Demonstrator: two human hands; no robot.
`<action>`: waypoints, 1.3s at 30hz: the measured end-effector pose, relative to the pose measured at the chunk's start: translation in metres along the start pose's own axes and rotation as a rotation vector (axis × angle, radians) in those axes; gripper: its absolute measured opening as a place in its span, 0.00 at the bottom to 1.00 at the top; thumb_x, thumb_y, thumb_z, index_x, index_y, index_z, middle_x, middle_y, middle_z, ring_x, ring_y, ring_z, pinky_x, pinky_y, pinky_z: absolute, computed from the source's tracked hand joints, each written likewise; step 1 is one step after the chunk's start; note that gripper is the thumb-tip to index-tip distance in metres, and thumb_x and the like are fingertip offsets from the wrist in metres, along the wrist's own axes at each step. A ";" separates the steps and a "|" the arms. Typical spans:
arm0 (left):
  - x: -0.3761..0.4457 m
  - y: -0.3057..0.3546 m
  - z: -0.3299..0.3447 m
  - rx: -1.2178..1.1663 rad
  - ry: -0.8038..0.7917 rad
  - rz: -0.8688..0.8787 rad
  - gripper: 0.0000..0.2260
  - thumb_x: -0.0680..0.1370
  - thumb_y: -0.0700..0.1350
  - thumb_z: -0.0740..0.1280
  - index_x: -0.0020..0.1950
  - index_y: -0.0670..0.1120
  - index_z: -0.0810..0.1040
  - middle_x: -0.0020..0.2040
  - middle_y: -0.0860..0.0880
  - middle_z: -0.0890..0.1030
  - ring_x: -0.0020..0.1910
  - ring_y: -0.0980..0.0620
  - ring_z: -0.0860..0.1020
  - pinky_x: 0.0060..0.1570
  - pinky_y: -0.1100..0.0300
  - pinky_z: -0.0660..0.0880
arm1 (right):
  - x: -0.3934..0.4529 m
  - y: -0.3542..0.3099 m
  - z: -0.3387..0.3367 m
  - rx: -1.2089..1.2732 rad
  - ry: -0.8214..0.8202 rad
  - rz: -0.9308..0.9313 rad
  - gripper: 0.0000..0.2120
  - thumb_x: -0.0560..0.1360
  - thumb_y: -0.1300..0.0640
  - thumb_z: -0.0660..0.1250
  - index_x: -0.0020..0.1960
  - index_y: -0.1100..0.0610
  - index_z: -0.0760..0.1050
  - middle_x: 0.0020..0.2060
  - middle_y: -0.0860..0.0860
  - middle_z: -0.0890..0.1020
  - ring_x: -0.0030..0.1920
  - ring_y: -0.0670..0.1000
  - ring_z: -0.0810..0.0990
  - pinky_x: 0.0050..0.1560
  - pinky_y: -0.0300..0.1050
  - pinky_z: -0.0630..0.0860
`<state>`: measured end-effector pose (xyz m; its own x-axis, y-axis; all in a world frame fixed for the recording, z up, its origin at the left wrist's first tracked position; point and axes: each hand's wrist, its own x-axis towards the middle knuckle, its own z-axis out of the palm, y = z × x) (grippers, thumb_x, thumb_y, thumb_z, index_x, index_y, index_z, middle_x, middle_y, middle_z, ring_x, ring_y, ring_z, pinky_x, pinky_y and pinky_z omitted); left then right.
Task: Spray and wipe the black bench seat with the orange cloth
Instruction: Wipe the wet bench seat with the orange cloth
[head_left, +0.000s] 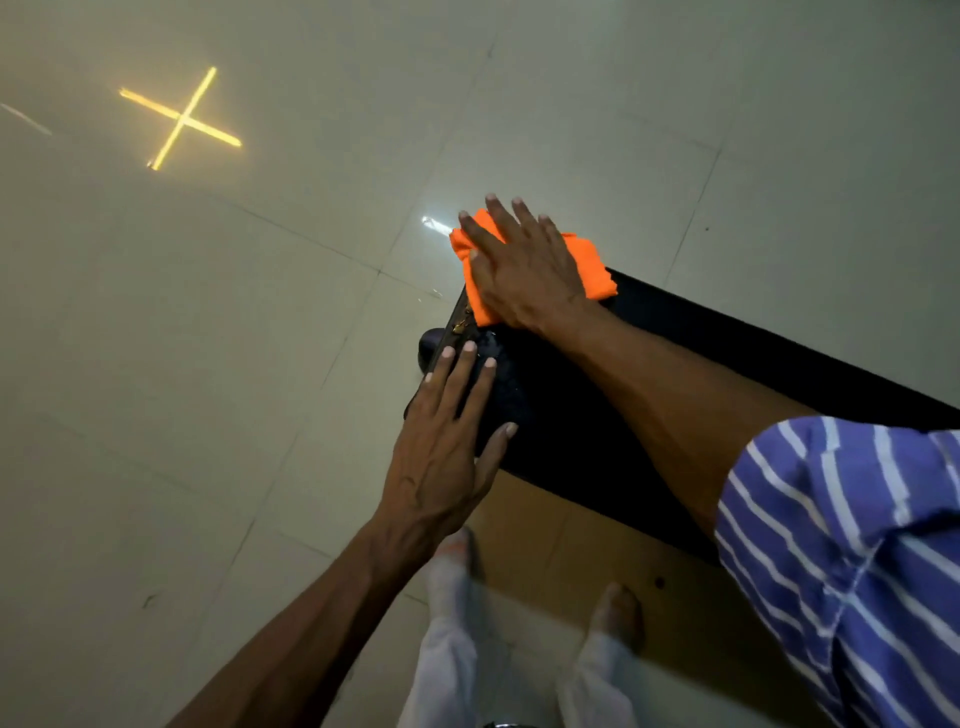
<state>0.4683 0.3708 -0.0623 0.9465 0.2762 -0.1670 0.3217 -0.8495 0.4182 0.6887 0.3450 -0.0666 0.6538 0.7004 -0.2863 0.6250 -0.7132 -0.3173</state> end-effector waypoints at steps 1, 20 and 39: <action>-0.001 -0.001 0.000 0.003 -0.002 0.001 0.30 0.84 0.59 0.57 0.82 0.45 0.61 0.84 0.44 0.57 0.84 0.44 0.54 0.81 0.46 0.60 | 0.001 0.003 -0.001 0.009 -0.004 -0.017 0.26 0.87 0.46 0.50 0.85 0.42 0.54 0.86 0.51 0.53 0.86 0.56 0.50 0.85 0.58 0.48; -0.026 -0.002 -0.015 -0.076 0.008 -0.155 0.27 0.84 0.55 0.62 0.80 0.42 0.67 0.81 0.43 0.65 0.82 0.44 0.62 0.80 0.51 0.62 | -0.046 0.012 0.003 -0.190 0.024 -0.327 0.24 0.88 0.45 0.51 0.83 0.45 0.61 0.86 0.52 0.55 0.86 0.57 0.49 0.85 0.60 0.45; 0.044 0.008 -0.017 -0.099 0.237 0.009 0.23 0.84 0.49 0.62 0.78 0.41 0.70 0.78 0.37 0.69 0.78 0.37 0.67 0.77 0.43 0.64 | -0.107 0.037 -0.004 0.285 0.213 0.087 0.24 0.86 0.61 0.59 0.82 0.60 0.64 0.84 0.59 0.60 0.85 0.60 0.54 0.85 0.62 0.48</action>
<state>0.5133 0.3836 -0.0510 0.9253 0.3764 0.0460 0.3033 -0.8074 0.5061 0.6430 0.2437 -0.0440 0.7923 0.5944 -0.1378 0.4391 -0.7123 -0.5476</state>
